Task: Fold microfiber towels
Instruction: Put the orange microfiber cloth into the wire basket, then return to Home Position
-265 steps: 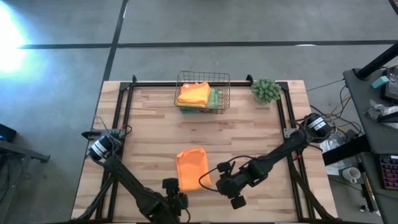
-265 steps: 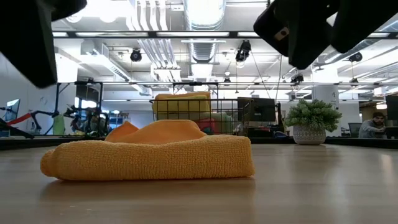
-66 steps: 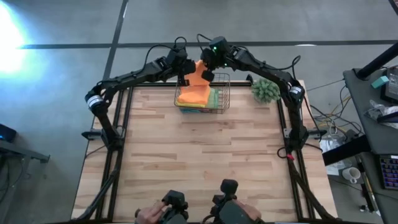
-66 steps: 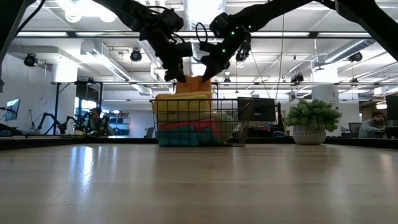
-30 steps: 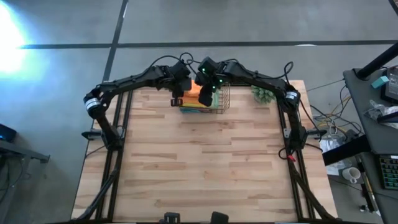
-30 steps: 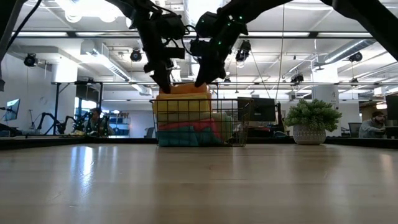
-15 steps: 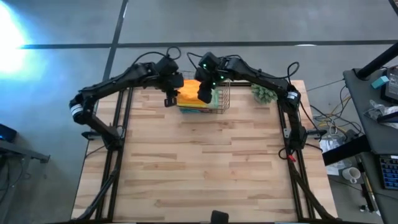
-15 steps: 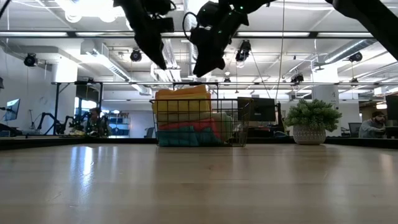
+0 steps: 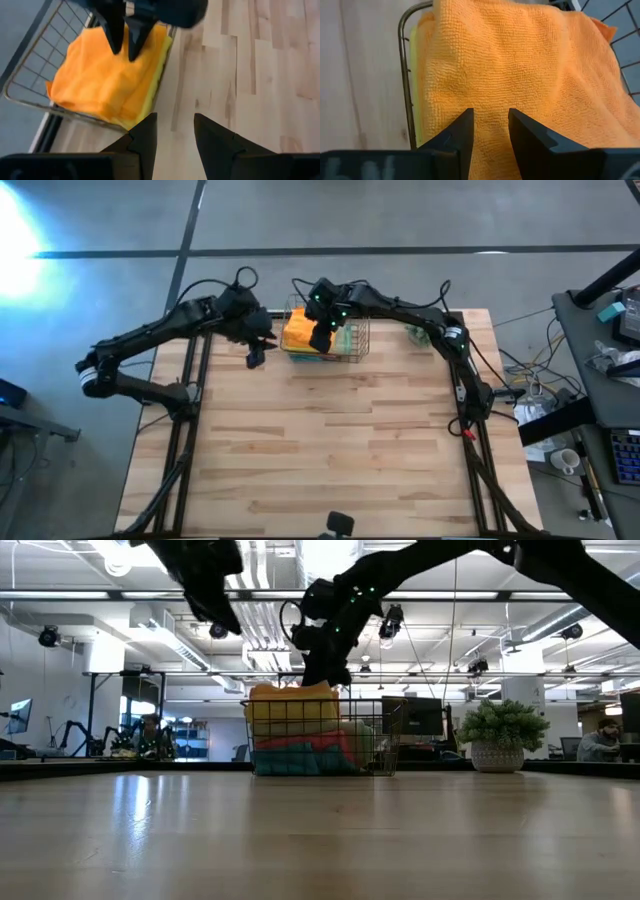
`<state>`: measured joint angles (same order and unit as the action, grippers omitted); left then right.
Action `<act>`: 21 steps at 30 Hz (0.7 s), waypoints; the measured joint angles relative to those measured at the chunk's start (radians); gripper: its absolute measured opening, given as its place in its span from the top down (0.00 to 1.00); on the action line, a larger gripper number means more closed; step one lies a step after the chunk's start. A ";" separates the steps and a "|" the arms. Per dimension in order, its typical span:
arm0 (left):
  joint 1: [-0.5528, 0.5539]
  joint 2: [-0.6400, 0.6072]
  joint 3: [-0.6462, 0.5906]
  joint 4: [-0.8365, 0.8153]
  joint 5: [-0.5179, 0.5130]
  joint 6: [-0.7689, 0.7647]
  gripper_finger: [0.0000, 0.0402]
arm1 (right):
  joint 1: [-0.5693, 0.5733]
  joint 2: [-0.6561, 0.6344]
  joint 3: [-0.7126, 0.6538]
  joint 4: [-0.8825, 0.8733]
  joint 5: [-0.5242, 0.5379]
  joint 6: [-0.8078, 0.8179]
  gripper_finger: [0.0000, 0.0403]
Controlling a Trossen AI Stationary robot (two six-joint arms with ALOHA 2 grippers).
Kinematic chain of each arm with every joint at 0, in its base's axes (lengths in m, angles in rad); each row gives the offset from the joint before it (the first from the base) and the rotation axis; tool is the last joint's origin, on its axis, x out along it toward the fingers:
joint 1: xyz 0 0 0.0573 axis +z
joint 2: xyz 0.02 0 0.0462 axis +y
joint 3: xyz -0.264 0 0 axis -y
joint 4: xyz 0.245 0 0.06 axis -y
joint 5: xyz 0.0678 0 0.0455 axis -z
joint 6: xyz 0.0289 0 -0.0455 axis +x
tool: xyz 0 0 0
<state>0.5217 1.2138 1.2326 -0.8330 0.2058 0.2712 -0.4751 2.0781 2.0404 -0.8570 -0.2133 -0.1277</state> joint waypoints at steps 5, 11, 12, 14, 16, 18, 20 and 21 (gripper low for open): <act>-0.001 -0.128 -0.168 0.066 0.001 -0.059 0.72 | 0.000 -0.033 0.001 -0.005 0.004 0.016 0.75; -0.001 -0.311 -0.369 0.184 0.060 -0.141 0.72 | 0.001 -0.135 0.016 -0.009 0.004 0.006 0.78; -0.002 -0.344 -0.403 0.207 0.066 -0.162 0.72 | 0.005 -0.152 0.015 -0.011 0.005 0.005 0.79; -0.002 -0.416 -0.467 0.260 0.067 -0.191 0.72 | 0.019 -0.186 0.015 -0.012 0.007 0.006 0.80; -0.005 -0.488 -0.526 0.304 0.067 -0.214 0.72 | 0.037 -0.221 0.015 -0.012 0.004 0.005 0.81; -0.007 -0.564 -0.577 0.335 0.069 -0.232 0.72 | 0.057 -0.253 0.015 -0.017 0.003 0.004 0.82; -0.008 -0.635 -0.624 0.369 0.073 -0.268 0.72 | 0.080 -0.276 0.014 -0.031 0.004 -0.001 0.83; -0.008 -0.667 -0.645 0.379 0.073 -0.289 0.72 | 0.092 -0.286 0.013 -0.038 0.005 0.000 0.83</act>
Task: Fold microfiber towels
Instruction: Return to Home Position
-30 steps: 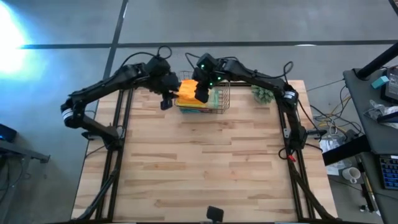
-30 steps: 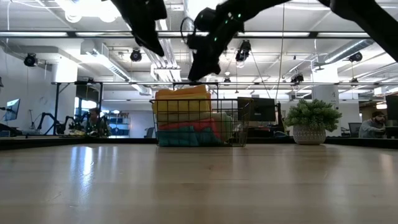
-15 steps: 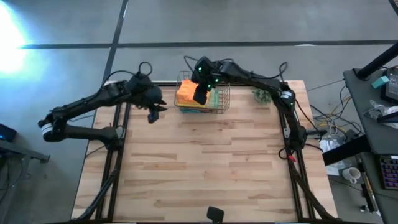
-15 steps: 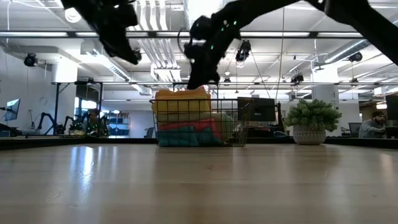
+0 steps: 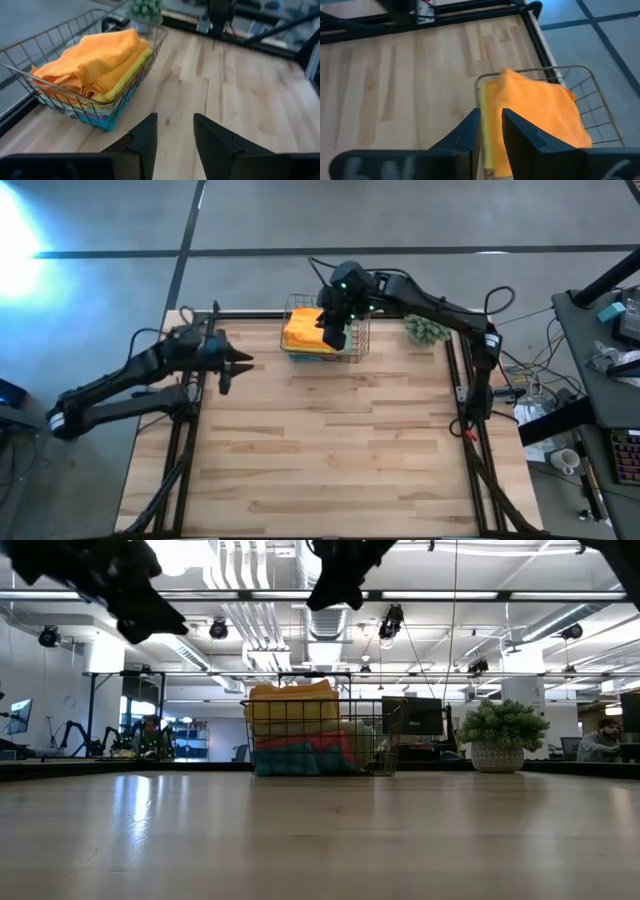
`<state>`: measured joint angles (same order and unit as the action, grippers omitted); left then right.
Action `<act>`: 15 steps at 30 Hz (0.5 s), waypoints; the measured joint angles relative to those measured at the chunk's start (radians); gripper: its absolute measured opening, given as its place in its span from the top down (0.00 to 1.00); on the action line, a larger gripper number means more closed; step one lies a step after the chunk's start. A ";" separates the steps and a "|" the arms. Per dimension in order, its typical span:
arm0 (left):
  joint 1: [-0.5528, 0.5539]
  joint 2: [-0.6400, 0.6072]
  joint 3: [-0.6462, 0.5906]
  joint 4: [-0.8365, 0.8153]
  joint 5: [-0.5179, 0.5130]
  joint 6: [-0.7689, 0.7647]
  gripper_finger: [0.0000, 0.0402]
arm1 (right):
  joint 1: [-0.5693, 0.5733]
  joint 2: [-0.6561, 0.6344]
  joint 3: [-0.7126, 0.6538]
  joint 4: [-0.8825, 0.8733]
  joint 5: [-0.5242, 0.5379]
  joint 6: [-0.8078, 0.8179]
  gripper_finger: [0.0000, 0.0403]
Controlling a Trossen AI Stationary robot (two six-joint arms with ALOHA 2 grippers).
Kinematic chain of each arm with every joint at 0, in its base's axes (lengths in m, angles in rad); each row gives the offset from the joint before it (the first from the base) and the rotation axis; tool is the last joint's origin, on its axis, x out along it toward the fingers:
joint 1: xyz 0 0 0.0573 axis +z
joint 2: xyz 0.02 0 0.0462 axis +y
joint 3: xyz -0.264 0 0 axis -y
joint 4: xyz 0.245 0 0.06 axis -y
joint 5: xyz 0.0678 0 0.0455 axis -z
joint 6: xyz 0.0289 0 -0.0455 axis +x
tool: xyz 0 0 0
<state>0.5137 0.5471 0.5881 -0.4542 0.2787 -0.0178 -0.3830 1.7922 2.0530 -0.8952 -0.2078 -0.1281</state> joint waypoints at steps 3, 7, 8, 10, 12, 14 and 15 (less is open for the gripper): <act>-0.002 -0.103 -0.049 0.008 0.000 -0.053 0.76 | 0.041 -0.027 -0.001 -0.022 0.003 0.025 0.83; -0.005 -0.244 -0.091 0.003 0.001 -0.077 0.88 | 0.095 -0.055 -0.001 -0.076 0.092 0.058 0.83; -0.005 -0.277 -0.097 0.001 0.001 -0.079 0.92 | 0.108 -0.060 -0.001 -0.090 0.125 0.062 0.83; -0.005 -0.341 -0.105 -0.001 0.002 -0.081 0.98 | 0.132 -0.067 -0.002 -0.108 0.156 0.066 0.83; -0.005 -0.388 -0.106 -0.008 0.001 -0.080 0.99 | 0.155 -0.078 -0.003 -0.106 0.155 0.065 0.83; -0.005 -0.427 -0.110 -0.027 0.001 -0.081 0.99 | 0.176 -0.089 -0.003 -0.105 0.153 0.068 0.83; -0.005 -0.449 -0.110 -0.019 0.001 -0.081 1.00 | 0.183 -0.097 -0.002 -0.104 0.153 0.075 0.83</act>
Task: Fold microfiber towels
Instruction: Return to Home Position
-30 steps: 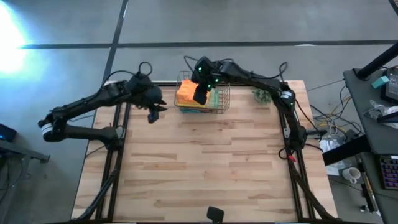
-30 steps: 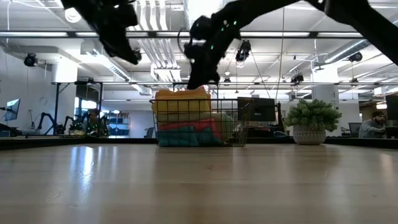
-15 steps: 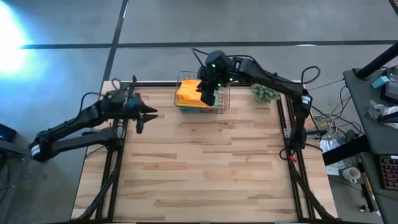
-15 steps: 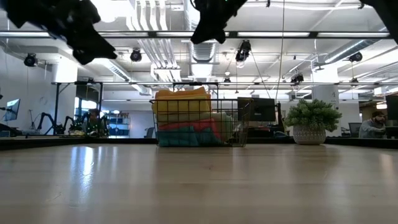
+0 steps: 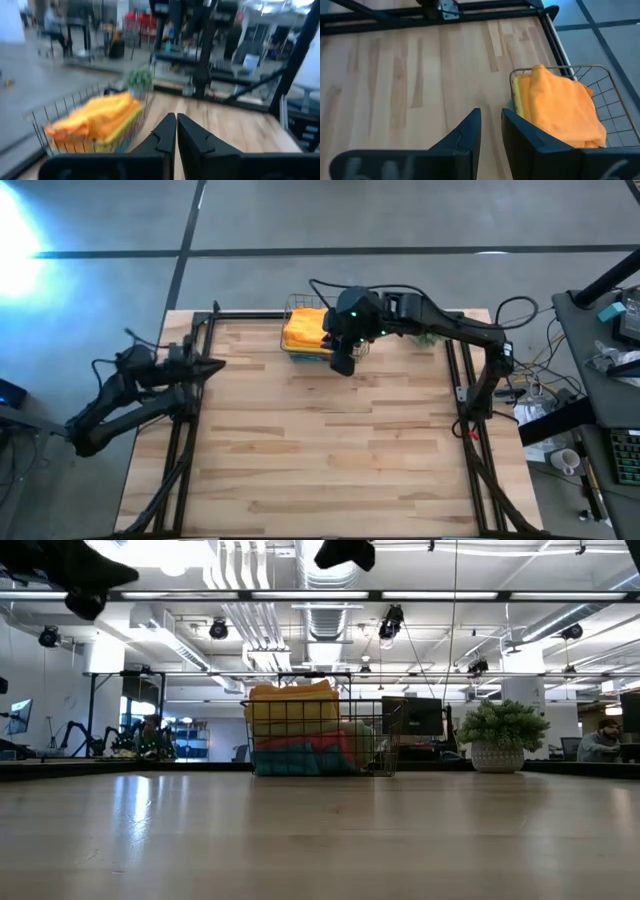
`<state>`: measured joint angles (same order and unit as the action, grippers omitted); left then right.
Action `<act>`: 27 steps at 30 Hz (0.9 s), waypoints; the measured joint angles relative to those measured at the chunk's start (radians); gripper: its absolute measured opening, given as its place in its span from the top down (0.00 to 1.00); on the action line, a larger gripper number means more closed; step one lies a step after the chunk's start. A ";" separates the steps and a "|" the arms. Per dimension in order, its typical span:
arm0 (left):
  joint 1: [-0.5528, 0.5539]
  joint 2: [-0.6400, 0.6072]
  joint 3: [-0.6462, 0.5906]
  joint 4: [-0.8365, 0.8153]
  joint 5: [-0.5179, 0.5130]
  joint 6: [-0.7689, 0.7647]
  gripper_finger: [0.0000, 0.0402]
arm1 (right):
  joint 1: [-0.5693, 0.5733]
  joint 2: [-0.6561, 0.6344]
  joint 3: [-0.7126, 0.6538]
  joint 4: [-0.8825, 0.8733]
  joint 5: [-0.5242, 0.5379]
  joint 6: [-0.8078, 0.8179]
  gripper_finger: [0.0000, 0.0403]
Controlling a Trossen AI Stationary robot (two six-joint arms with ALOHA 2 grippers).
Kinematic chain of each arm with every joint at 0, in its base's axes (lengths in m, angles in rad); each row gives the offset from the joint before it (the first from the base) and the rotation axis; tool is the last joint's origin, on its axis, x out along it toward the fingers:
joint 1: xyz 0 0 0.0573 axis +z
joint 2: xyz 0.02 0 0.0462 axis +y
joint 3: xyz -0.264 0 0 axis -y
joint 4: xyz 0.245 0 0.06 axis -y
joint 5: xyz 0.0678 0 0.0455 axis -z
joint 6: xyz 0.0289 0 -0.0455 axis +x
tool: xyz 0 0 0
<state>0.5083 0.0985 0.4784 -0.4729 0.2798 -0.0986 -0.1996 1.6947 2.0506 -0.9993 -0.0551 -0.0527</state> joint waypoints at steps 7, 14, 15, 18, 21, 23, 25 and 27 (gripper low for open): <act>0.000 -0.073 -0.031 0.005 0.001 0.001 1.00 | 0.037 -0.058 0.000 0.001 0.004 0.066 0.83; -0.001 -0.061 -0.235 0.388 0.008 -0.056 1.00 | 0.064 -0.128 0.000 0.002 0.006 0.124 0.85; -0.001 -0.062 -0.261 0.439 0.009 -0.079 1.00 | 0.071 -0.136 0.000 0.002 0.006 0.132 0.85; 0.000 -0.065 -0.334 0.509 0.010 -0.131 1.00 | 0.090 -0.166 0.000 0.001 0.003 0.139 0.85; 0.000 -0.070 -0.388 0.561 0.009 -0.156 1.00 | 0.110 -0.194 0.000 0.001 0.004 0.139 0.85; 0.000 -0.070 -0.427 0.599 0.008 -0.178 1.00 | 0.119 -0.212 0.000 0.000 0.006 0.134 0.85; 0.000 -0.071 -0.468 0.647 0.007 -0.207 1.00 | 0.126 -0.231 0.000 0.000 0.013 0.128 0.85; 0.000 -0.069 -0.469 0.660 0.001 -0.207 1.00 | 0.127 -0.252 -0.002 -0.001 0.027 0.120 0.85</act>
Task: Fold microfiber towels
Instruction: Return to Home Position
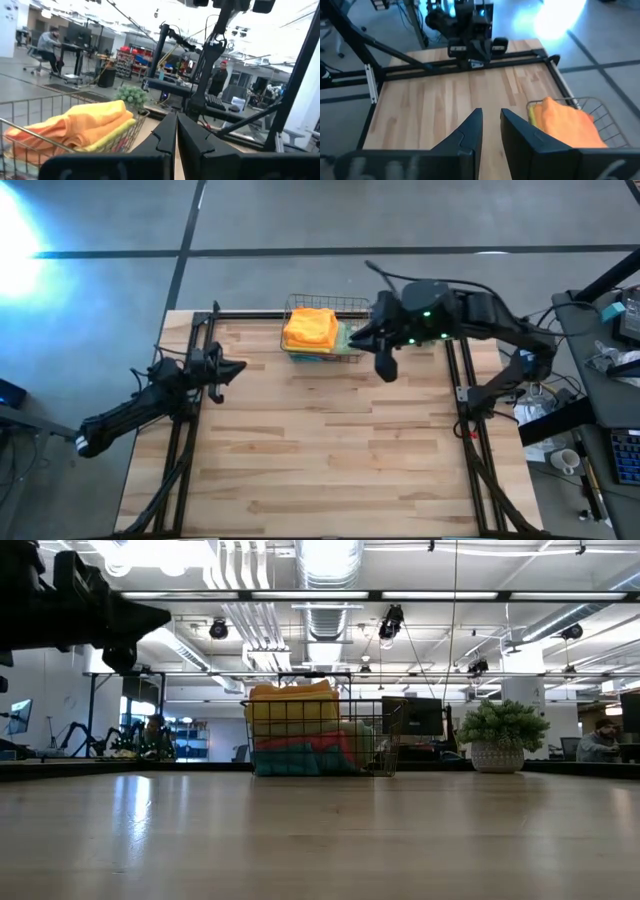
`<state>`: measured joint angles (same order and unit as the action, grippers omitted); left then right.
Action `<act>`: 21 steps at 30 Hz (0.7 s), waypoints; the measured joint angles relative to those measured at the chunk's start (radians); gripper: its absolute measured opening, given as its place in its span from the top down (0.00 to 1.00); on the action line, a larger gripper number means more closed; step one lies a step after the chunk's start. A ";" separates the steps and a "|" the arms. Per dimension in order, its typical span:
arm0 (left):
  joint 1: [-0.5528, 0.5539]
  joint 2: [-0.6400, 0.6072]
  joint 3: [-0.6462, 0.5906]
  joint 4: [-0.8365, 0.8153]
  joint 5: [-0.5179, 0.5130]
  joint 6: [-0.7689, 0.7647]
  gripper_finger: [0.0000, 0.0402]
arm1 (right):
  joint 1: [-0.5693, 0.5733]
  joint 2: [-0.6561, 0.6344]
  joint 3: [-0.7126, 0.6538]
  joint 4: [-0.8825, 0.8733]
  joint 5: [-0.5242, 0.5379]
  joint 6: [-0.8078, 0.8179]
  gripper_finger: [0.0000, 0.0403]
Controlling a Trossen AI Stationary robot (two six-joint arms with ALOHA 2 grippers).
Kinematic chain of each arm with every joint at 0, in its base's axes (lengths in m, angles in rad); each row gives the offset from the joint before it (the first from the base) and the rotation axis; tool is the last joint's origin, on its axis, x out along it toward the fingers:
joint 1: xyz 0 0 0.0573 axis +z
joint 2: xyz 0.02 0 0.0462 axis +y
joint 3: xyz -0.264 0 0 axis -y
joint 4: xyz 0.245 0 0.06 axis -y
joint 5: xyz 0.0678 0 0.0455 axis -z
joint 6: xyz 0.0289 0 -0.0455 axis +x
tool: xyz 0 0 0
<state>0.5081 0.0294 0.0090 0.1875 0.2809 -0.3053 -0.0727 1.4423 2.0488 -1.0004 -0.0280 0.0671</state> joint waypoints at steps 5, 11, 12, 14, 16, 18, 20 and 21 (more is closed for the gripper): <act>0.000 0.013 -0.001 -0.003 -0.026 0.030 1.00 | -0.002 -0.054 -0.002 -0.008 0.010 -0.018 0.85; 0.000 0.049 -0.001 -0.014 -0.028 0.062 1.00 | -0.001 -0.128 -0.019 -0.076 0.032 -0.066 0.85; 0.000 0.059 -0.001 -0.021 -0.028 0.085 1.00 | -0.002 -0.145 -0.032 -0.082 0.039 -0.079 0.85; 0.000 0.078 -0.002 -0.018 -0.029 0.131 1.00 | -0.002 -0.187 -0.072 -0.084 0.041 -0.095 0.85; 0.000 0.098 -0.002 -0.018 -0.033 0.153 1.00 | -0.002 -0.236 -0.129 -0.084 0.043 -0.102 0.85; 0.000 0.113 -0.002 -0.018 -0.038 0.155 1.00 | -0.002 -0.296 -0.203 -0.080 0.041 -0.090 0.85; 0.000 0.127 -0.002 -0.017 -0.038 0.155 1.00 | -0.002 -0.360 -0.290 -0.058 0.040 -0.067 0.85; 0.000 0.133 -0.002 -0.018 -0.039 0.155 1.00 | -0.002 -0.394 -0.337 -0.040 0.039 -0.059 0.85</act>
<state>0.5083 0.1627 0.0068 0.1693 0.2420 -0.1499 -0.0742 1.0482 1.7118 -1.0406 0.0111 0.0079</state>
